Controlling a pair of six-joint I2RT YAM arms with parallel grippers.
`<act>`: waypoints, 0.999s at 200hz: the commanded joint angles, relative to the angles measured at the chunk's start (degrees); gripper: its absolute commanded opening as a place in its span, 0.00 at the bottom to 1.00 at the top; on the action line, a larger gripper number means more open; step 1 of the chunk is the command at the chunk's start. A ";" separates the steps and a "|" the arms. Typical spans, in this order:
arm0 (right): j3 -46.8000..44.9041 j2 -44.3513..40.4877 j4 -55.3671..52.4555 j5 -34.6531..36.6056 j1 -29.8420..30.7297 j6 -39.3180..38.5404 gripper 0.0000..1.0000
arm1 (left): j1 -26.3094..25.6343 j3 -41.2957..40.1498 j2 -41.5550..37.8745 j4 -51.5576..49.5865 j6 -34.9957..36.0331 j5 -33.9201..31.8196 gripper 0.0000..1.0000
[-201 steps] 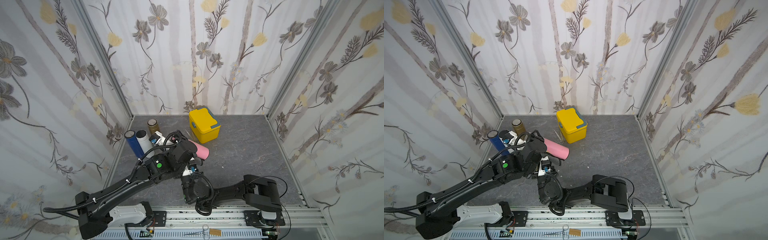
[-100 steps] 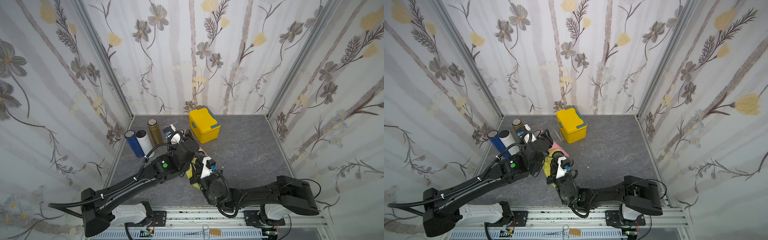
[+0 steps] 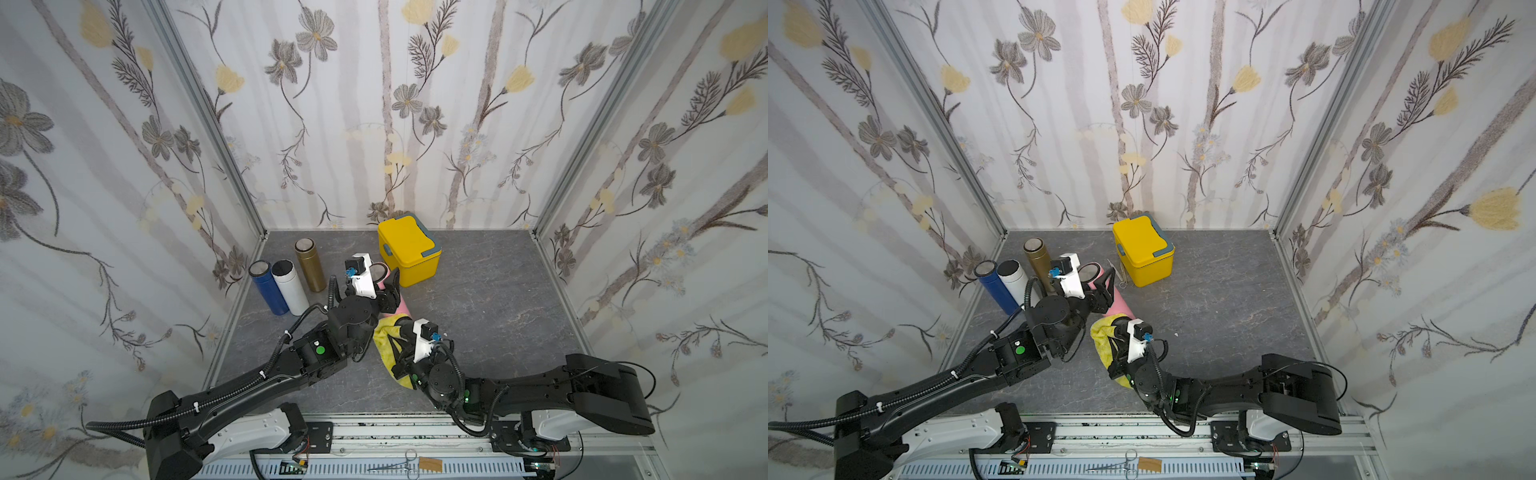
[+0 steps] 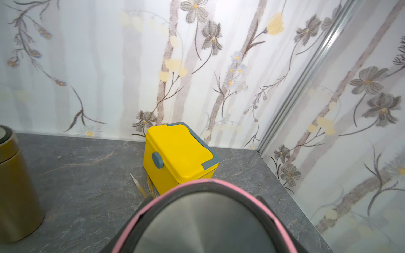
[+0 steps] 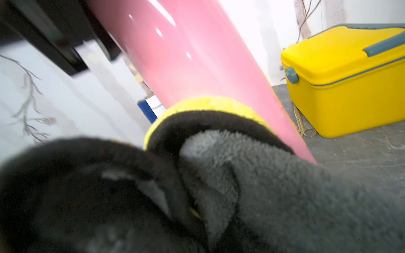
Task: Wipe the surface of the thermos
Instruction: Wipe the dirt from the surface of the thermos.
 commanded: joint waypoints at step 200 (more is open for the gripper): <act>-10.54 -1.33 8.56 -5.77 -4.22 6.15 0.00 | 1.21 -15.17 -7.64 25.96 19.33 30.63 0.00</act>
